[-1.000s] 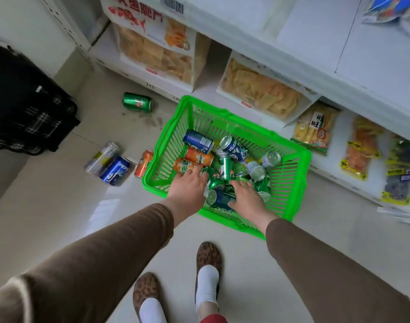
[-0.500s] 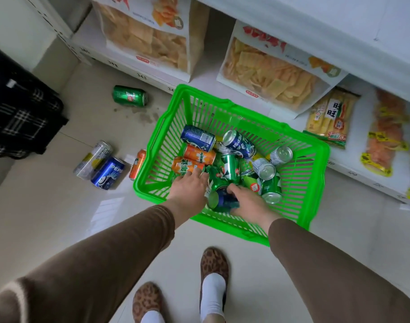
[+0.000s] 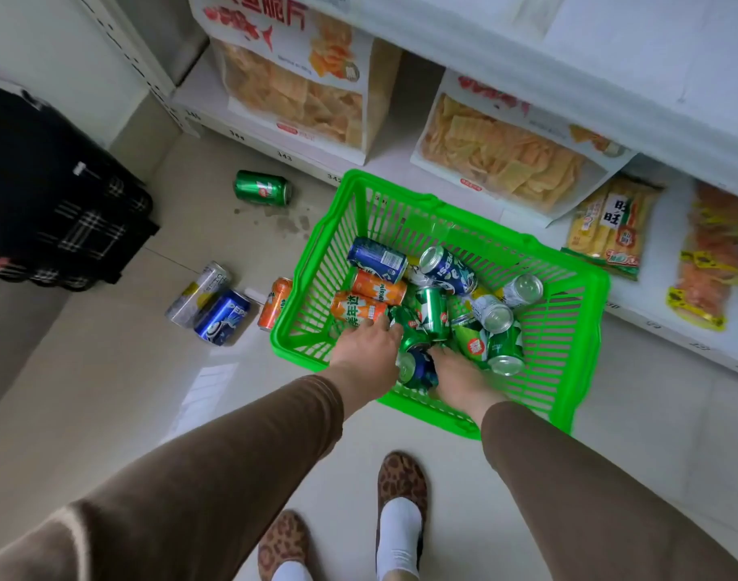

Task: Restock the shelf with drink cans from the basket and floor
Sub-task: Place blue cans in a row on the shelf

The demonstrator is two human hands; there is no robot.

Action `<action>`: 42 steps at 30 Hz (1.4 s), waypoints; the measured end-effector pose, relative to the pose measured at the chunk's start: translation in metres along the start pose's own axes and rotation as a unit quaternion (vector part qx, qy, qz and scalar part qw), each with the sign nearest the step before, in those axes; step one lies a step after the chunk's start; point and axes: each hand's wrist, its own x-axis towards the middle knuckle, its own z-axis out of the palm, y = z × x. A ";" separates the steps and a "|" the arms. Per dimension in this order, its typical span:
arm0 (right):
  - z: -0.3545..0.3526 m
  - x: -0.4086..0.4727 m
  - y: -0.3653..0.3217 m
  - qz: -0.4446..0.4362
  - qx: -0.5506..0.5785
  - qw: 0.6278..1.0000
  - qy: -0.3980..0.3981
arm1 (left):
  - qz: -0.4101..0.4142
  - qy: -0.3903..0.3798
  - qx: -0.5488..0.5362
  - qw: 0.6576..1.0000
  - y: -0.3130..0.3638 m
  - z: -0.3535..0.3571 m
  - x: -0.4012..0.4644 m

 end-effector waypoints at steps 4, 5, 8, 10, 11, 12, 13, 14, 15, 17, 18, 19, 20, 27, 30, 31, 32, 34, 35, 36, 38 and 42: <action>0.006 0.014 0.013 -0.015 0.045 0.998 -0.042 | 0.006 -0.007 -0.003 1.000 -0.001 0.020 0.015; 0.007 0.015 0.017 -0.021 0.051 0.998 -0.036 | 0.007 -0.009 -0.005 1.000 -0.002 0.023 0.016; 0.005 0.014 0.025 -0.042 0.042 0.998 -0.013 | 0.001 -0.010 -0.024 1.000 -0.006 0.025 0.016; -0.002 0.008 0.025 -0.041 0.052 0.998 -0.018 | -0.006 -0.010 -0.039 0.999 -0.008 0.020 0.010; -0.007 0.003 0.023 -0.034 0.069 0.997 -0.014 | -0.009 -0.008 -0.044 0.999 -0.008 0.014 0.006; -0.014 -0.004 0.020 -0.025 0.099 0.995 -0.003 | -0.011 -0.005 -0.045 0.999 -0.008 0.008 0.000; -0.021 -0.013 0.014 -0.013 0.146 0.989 0.010 | -0.014 -0.001 -0.045 0.999 -0.008 -0.001 -0.007; -0.031 -0.024 0.007 -0.004 0.205 0.978 0.027 | -0.017 0.004 -0.045 0.999 -0.007 -0.011 -0.015; -0.043 -0.036 0.000 0.004 0.268 0.962 0.046 | -0.021 0.011 -0.047 0.999 -0.005 -0.024 -0.025; -0.075 -0.066 -0.018 0.012 0.361 0.928 0.088 | -0.028 0.027 -0.057 0.998 -0.001 -0.058 -0.048; -0.096 -0.082 -0.028 0.015 0.390 0.915 0.105 | -0.031 0.037 -0.064 0.997 0.001 -0.079 -0.061; -0.120 -0.101 -0.040 0.015 0.411 0.904 0.119 | -0.033 0.051 -0.074 0.995 0.004 -0.103 -0.075; -0.146 -0.122 -0.052 0.013 0.428 0.894 0.131 | -0.034 0.064 -0.083 0.994 0.006 -0.129 -0.090; -0.334 -0.299 -0.151 -0.052 0.484 0.849 0.205 | -0.005 0.176 -0.071 0.982 0.031 -0.342 -0.219; -0.396 -0.368 -0.189 -0.089 0.511 0.823 0.233 | 0.020 0.230 -0.060 0.971 0.042 -0.424 -0.271; -0.413 -0.386 -0.199 -0.107 0.515 0.816 0.240 | 0.027 0.247 -0.056 0.967 0.045 -0.449 -0.286; -0.430 -0.403 -0.211 -0.123 0.523 0.807 0.246 | 0.033 0.264 -0.053 0.963 0.047 -0.472 -0.298; -0.460 -0.427 -0.228 -0.152 0.543 0.787 0.250 | 0.039 0.290 -0.043 0.955 0.051 -0.513 -0.319; -0.474 -0.437 -0.235 -0.164 0.561 0.772 0.250 | 0.042 0.303 -0.039 0.951 0.052 -0.531 -0.327; -0.487 -0.444 -0.241 -0.173 0.588 0.750 0.249 | 0.045 0.315 -0.038 0.947 0.053 -0.547 -0.333; -0.511 -0.452 -0.251 -0.188 0.641 0.703 0.243 | 0.051 0.335 -0.040 0.940 0.053 -0.575 -0.339; -0.556 -0.448 -0.261 -0.215 0.689 0.648 0.244 | 0.065 0.359 -0.047 0.930 0.051 -0.618 -0.329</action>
